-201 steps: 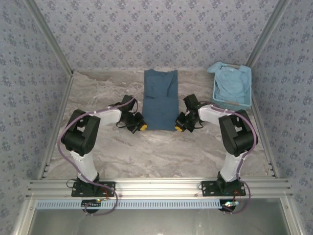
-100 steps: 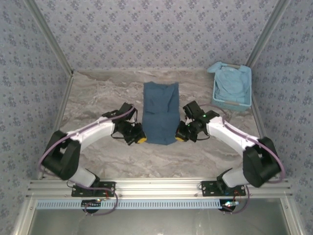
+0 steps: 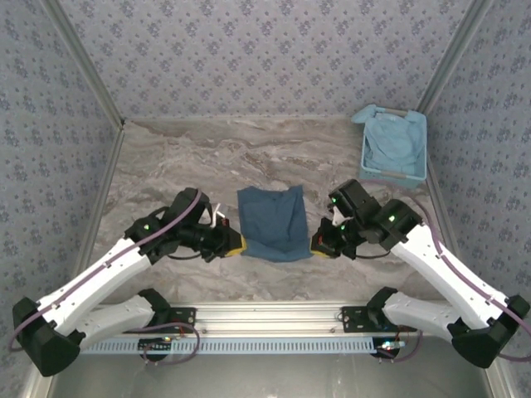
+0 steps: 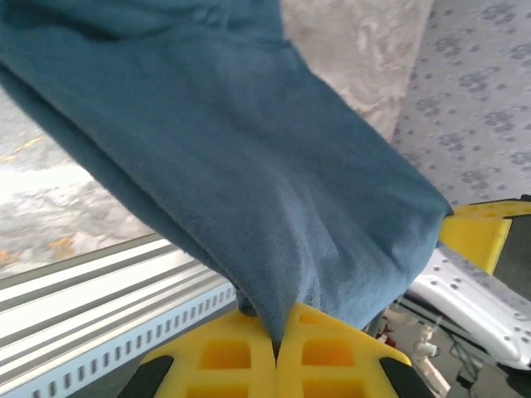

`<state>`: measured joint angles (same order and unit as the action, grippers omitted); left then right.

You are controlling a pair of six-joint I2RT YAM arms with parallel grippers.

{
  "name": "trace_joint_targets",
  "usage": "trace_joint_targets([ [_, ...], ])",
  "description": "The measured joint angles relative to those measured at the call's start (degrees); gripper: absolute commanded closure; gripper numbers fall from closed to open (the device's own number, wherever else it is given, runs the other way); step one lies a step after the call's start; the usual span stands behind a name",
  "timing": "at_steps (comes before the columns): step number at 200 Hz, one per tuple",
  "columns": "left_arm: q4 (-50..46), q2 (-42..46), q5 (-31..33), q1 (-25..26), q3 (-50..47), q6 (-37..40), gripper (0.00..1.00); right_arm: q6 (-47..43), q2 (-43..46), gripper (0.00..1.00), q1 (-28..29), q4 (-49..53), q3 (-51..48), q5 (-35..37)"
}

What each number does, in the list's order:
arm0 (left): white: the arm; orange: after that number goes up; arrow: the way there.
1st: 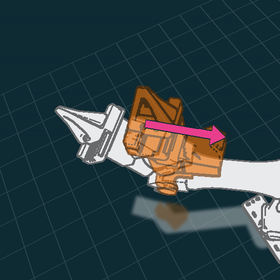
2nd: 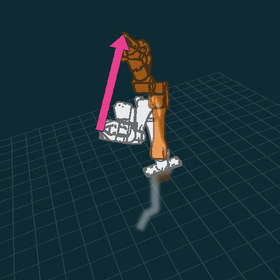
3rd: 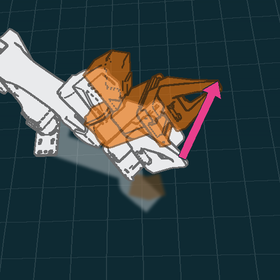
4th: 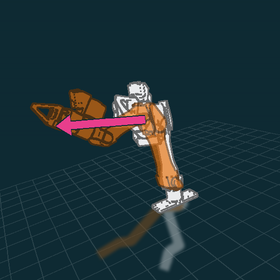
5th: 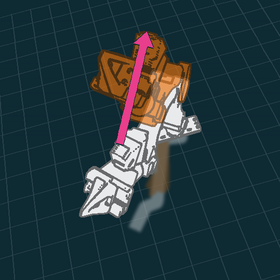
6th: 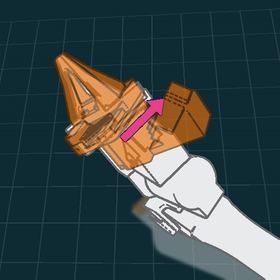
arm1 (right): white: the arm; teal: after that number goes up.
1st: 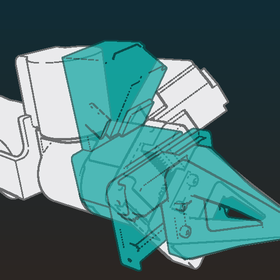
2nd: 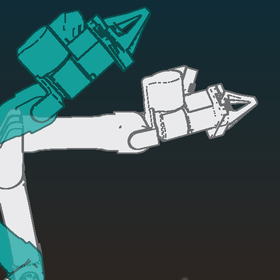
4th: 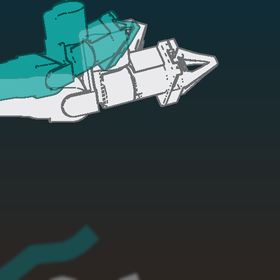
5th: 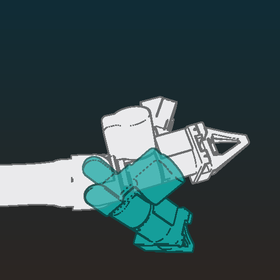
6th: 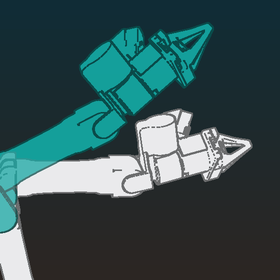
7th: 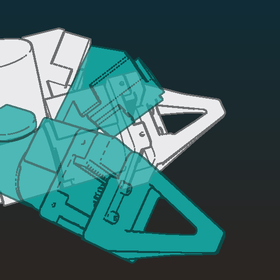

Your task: Fold and stack the t-shirts

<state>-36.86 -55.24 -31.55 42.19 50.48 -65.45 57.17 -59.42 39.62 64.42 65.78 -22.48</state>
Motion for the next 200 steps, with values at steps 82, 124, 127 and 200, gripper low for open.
trace_joint_targets([
  [82, 4.7, -19.4, 0.0, -14.2, 8.1, -1.7, 1.00, -5.0, -23.5, 1.00, -14.5, -4.0, 12.8, -2.5],
  [124, 6.7, -42.5, -2.3, -18.6, 23.8, 0.1, 0.89, -10.1, -41.6, 1.00, -20.8, -10.1, 19.3, -3.1],
  [127, 6.7, -44.4, -2.2, -18.8, 25.4, 0.7, 0.84, -10.4, -42.9, 0.96, -21.1, -10.7, 19.7, -3.1],
  [200, -0.4, -61.0, 3.7, -21.2, 40.9, 7.4, 0.49, -17.8, -57.4, 0.53, -24.2, -20.7, 27.9, 0.0],
])
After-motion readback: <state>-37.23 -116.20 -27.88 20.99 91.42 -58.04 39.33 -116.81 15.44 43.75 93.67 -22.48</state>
